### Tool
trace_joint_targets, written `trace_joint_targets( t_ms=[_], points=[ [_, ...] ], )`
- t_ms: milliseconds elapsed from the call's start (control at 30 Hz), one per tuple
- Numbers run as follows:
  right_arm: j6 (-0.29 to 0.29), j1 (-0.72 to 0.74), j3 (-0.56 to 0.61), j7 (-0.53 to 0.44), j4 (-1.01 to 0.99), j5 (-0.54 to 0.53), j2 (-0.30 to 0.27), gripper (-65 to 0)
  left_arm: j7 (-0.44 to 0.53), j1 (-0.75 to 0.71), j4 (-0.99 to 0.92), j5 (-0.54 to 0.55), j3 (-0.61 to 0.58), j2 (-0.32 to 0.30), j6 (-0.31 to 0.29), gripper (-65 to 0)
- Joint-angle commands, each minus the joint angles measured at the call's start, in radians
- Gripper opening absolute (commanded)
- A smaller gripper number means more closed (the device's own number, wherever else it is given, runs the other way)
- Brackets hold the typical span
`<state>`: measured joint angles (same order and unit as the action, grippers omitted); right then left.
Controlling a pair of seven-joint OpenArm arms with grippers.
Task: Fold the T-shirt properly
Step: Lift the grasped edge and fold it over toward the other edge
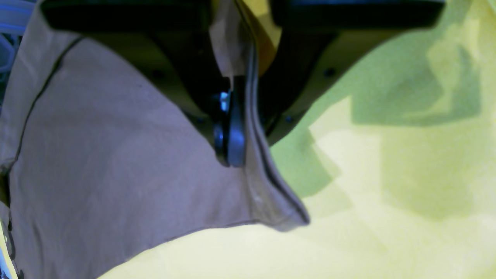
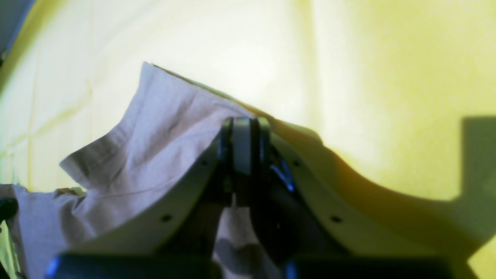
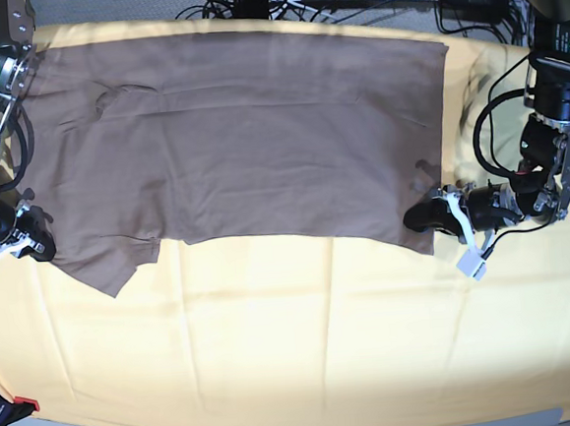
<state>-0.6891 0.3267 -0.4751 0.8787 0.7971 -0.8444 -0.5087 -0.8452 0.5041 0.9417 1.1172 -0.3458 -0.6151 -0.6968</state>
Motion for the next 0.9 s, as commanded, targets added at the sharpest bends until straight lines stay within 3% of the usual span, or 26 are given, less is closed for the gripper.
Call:
trace_joint_targets(
  t_ms=[0, 300, 567, 733, 867],
  points=[
    [-0.004, 0.02, -0.003, -0.028, 0.011, -0.008, -0.024, -65.0, 0.035, 0.026, 0.01, 0.009, 0.008, -0.016, -0.001, -65.0],
    [-0.007, 0.092, -0.003, -0.076, 0.011, 0.038, -0.024, -65.0, 0.181, 0.051, 0.01, -0.114, 0.008, -0.01, -0.001, -65.0],
    [-0.002, 0.156, 0.053, -0.162, 0.011, 0.149, -0.024, -65.0, 0.29, 0.12, 0.006, -0.275, 0.008, 0.068, -0.001, -65.0],
    [-0.009, 0.17, 0.185, -0.164, 0.012, 0.167, -0.031, -65.0, 0.285, 0.124, 0.005, -0.305, 0.008, 0.097, -0.001, -65.0],
    [-0.009, 0.169, 0.212, -0.147, 0.029, 0.16, -0.055, -65.0, 0.24, 0.125, 0.006, -0.251, 0.008, 0.079, -0.001, -65.0]
  ],
)
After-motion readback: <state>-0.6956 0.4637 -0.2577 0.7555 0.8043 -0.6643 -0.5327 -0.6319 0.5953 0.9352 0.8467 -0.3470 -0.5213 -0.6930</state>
